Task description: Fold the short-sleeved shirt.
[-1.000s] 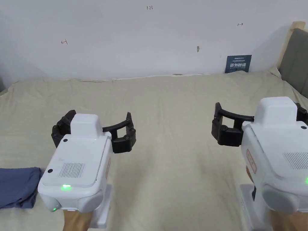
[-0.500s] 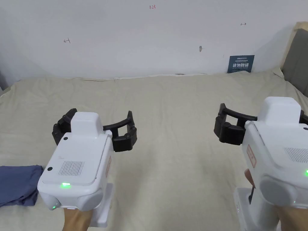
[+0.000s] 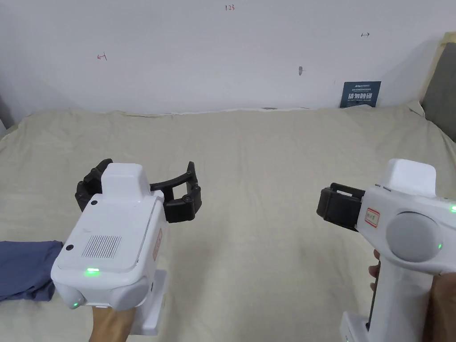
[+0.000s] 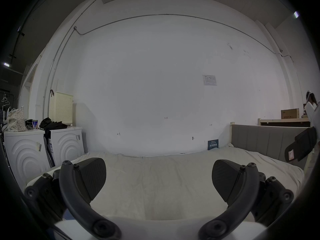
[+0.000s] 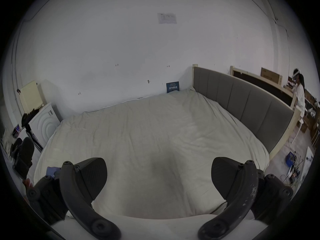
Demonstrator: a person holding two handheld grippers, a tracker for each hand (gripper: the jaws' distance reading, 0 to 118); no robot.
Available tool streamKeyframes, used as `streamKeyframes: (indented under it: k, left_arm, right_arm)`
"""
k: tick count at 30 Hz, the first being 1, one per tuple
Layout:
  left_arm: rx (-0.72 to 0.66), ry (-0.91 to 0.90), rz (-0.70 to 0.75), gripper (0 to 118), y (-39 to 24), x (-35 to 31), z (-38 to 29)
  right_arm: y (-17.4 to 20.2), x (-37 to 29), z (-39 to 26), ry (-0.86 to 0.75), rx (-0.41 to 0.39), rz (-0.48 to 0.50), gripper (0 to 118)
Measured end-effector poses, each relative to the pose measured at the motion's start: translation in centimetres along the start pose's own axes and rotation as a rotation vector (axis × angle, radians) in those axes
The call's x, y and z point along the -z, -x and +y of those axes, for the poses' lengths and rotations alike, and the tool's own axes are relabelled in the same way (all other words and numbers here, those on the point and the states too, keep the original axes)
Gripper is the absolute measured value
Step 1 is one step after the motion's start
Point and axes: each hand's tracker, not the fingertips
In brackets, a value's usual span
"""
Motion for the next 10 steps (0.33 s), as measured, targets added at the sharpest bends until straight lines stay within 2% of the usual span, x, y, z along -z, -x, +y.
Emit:
streamKeyframes:
  k: [7, 10]
  left_arm:
    - [0.001, -0.003, -0.002, 118, -0.12, -0.05, 0.03]
    - [0.002, -0.005, -0.002, 118, -0.10, -0.07, 0.07]
  right_arm:
    - [0.33, -0.11, 0.18, -0.064, -0.040, -0.016, 118]
    - [0.26, -0.07, 0.18, -0.061, -0.044, 0.006, 118]
